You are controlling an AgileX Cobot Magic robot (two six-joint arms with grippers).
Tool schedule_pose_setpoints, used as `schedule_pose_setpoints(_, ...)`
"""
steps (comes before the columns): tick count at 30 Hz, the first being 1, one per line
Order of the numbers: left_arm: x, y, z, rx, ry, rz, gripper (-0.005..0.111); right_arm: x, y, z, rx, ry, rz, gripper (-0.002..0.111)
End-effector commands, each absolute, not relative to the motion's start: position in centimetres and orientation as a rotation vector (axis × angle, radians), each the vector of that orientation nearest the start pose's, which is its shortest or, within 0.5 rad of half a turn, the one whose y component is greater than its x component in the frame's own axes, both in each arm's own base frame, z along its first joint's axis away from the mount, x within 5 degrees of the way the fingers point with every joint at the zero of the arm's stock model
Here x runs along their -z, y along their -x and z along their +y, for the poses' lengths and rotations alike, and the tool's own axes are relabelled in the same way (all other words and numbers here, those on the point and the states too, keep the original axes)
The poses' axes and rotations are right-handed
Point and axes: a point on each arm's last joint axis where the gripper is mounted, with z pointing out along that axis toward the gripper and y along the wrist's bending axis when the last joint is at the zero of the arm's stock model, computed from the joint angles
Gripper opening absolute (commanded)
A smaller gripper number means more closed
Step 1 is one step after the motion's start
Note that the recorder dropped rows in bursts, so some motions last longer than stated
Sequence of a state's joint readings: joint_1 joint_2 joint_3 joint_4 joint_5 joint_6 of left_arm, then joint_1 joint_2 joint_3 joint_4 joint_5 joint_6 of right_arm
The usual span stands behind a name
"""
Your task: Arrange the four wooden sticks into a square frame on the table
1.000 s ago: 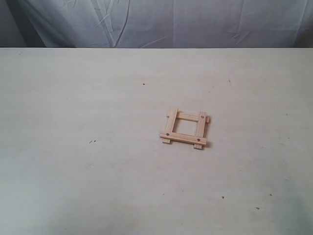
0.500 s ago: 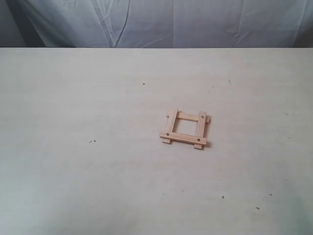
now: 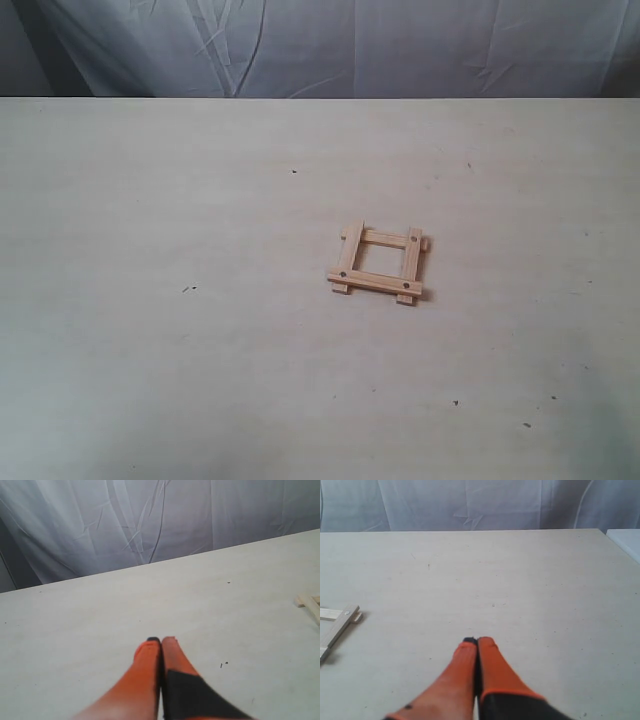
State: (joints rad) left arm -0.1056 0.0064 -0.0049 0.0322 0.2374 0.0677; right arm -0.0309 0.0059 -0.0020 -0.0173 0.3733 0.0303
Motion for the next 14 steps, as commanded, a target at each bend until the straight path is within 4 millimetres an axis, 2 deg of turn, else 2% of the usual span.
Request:
schedule_pose_setpoints(1,-19.15,-5.52,-0.48,-0.008,-0.167,1.714,0.000,-18.08,-5.31,-0.21,0.016,-0.045,1.842,0.000)
schedule_pose_setpoints(14,-19.16,-5.53,-0.43,-0.030,-0.183,1.712,0.000,-18.06,-5.30,-0.20,0.013,-0.047,1.845,0.000)
